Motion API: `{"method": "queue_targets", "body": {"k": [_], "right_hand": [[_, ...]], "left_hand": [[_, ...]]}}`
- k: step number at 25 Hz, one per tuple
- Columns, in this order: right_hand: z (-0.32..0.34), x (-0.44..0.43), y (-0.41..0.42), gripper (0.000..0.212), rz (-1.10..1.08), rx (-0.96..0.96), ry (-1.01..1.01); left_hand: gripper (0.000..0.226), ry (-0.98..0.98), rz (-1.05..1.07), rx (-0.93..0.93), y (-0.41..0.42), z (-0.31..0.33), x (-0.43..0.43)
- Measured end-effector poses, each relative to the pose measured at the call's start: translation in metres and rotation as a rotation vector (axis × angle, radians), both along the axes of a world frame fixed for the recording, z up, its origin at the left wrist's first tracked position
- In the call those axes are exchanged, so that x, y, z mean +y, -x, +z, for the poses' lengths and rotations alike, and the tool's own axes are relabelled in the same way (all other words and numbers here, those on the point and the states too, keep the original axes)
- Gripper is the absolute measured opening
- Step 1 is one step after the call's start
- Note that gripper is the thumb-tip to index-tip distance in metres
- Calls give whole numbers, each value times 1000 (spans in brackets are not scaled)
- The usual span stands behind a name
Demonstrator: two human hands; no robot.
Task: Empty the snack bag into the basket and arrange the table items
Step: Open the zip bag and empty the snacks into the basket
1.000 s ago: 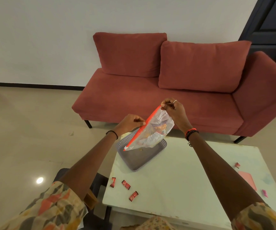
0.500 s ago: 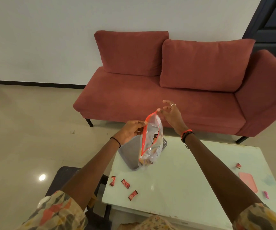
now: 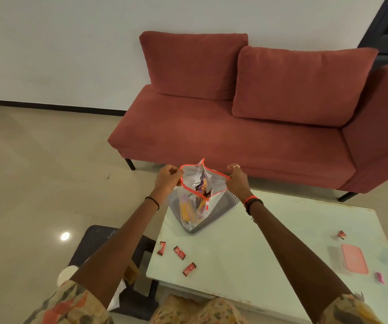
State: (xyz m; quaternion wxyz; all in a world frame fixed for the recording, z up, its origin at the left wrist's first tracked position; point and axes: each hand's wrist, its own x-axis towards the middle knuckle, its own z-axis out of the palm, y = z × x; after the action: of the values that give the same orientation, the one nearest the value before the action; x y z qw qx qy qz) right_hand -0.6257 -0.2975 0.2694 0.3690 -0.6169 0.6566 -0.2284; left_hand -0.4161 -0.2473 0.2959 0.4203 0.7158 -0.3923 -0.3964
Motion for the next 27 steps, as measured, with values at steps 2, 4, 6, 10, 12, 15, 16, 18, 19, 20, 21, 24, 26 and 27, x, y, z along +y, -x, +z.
{"method": "queue_targets", "body": {"k": [2,4,6,10,12,15,16,18,19,20,21,24,26,27], "right_hand": [[-6,-3,4,41,-19,26,-5],[-9,-1,-5,37,15,60,-23],[-16,4,-18,35,73,81,-48],[-20,22,-46,39,199,355,320],[-23,27,-66,31,487,615,538],[-36,17,-99,25,872,672,348],[-41,12,-108,27,953,693,329],[-53,6,-123,32,1022,768,258],[-60,3,-130,33,1020,820,221],[-67,0,-135,35,994,848,215],[-72,-3,-139,35,952,875,203],[-78,-14,-155,35,933,964,187],[-81,-22,-157,34,936,1006,227],[-82,-26,-156,34,934,1014,253]], "left_hand": [[16,28,33,-91,-18,-3,6],[11,30,-23,-137,-25,-8,10],[8,49,-70,-166,-25,-13,13],[5,59,-118,-214,-32,-25,10],[6,50,-154,-255,-39,-32,7],[10,59,-201,-310,-49,-37,0],[10,62,-216,-314,-53,-36,-2],[8,59,-251,-311,-60,-34,-7],[7,57,-265,-309,-63,-33,-9],[7,59,-271,-304,-67,-32,-12],[8,63,-274,-295,-69,-32,-13],[9,65,-288,-273,-75,-33,-17],[9,81,-297,-272,-78,-35,-19],[8,92,-301,-275,-79,-37,-21]]}}
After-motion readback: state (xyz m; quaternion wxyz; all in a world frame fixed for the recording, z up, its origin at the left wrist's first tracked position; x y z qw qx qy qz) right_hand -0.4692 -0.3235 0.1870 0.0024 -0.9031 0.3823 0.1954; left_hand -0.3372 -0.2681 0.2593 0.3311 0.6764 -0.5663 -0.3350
